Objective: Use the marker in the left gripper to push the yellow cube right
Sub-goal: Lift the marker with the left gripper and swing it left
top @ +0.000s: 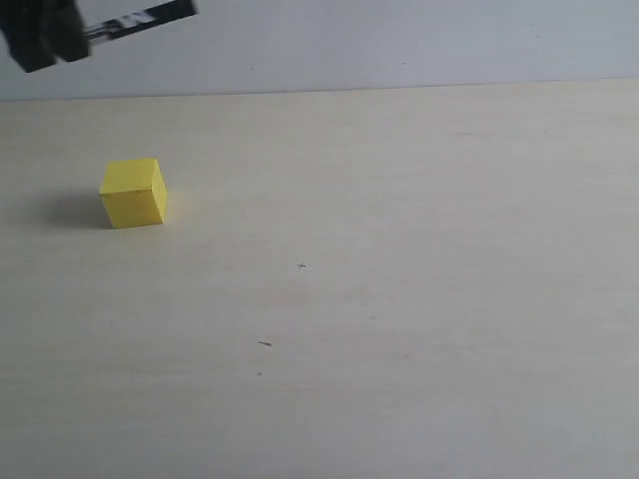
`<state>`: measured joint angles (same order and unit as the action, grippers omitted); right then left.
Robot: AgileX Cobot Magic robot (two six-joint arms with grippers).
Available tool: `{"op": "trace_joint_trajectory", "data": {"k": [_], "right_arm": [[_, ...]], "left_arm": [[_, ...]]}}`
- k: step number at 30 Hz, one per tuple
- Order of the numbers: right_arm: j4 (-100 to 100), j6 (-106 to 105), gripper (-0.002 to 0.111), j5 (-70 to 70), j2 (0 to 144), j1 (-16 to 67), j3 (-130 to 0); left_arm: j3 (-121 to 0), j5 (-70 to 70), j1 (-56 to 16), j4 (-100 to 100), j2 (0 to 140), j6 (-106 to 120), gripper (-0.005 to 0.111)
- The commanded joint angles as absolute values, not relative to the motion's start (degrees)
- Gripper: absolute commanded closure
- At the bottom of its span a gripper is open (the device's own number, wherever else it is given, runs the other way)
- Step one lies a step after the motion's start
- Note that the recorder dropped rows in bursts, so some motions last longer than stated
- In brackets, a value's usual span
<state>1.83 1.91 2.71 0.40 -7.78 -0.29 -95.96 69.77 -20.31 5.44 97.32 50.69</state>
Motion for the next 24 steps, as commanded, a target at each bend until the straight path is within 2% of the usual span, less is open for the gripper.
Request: {"op": "trace_joint_trajectory", "data": {"k": [1,8,12,17,24], "right_arm": [[1.5,1.7,0.108,2.7,0.0,-8.0,0.0],[1.5,1.7,0.108,2.7,0.0,-8.0,0.0],[1.5,1.7,0.108,2.7,0.0,-8.0,0.0],[1.5,1.7,0.108,2.7,0.0,-8.0,0.0],[1.5,1.7,0.108,2.7,0.0,-8.0,0.0]], "left_arm": [[-94.6,70.0,-9.4,9.9,100.2,56.0,0.107],[-94.6,70.0,0.2,4.5,108.4,72.4,0.107],[-94.6,70.0,1.8,11.9,114.4,72.1,0.107],[-94.6,69.8,4.5,7.2,118.9,77.8,0.107],[-93.5,60.9,5.1,5.8,121.9,81.2,0.107]]}}
